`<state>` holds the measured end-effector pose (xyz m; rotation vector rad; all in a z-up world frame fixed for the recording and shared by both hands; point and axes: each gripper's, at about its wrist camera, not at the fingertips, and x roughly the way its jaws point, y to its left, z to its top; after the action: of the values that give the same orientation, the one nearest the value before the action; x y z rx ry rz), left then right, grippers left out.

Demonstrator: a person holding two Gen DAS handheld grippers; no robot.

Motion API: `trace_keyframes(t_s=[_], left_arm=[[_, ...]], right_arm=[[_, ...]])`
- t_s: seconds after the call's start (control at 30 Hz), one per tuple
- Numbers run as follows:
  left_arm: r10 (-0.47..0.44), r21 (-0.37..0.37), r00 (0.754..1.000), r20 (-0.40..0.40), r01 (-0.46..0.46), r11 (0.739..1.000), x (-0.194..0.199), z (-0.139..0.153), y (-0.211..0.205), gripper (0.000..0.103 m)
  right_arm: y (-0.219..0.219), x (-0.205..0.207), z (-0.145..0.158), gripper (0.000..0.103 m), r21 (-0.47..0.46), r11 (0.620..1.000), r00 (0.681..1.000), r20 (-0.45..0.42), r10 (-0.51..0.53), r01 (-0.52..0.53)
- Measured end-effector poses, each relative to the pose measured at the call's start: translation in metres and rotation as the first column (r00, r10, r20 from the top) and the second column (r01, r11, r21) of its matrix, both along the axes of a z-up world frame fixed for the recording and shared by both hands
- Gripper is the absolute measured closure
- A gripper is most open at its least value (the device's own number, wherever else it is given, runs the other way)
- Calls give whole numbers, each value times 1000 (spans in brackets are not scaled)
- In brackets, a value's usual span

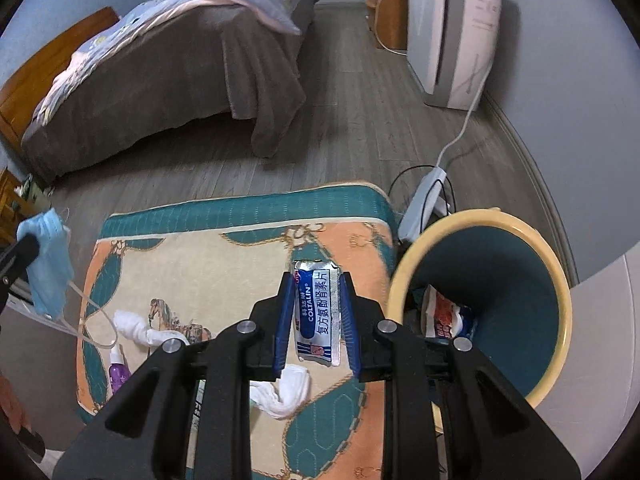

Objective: Collect trash
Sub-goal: 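Carry the medicine box and mask over the bin, lowering the box into it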

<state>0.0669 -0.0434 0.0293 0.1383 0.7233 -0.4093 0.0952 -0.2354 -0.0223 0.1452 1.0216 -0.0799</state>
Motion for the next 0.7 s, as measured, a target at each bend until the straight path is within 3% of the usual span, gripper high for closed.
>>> trace_keyframes(t_s=[0.37, 0.7], left_arm=[[-90, 143, 994, -58, 97, 985, -4, -45, -46, 95], [-130, 167, 987, -91, 144, 975, -16, -60, -78, 95]], right_arm=[[-37, -1, -1, 81, 43, 996, 997, -5, -73, 73], [-59, -5, 1, 81, -38, 994, 995, -3, -101, 101]])
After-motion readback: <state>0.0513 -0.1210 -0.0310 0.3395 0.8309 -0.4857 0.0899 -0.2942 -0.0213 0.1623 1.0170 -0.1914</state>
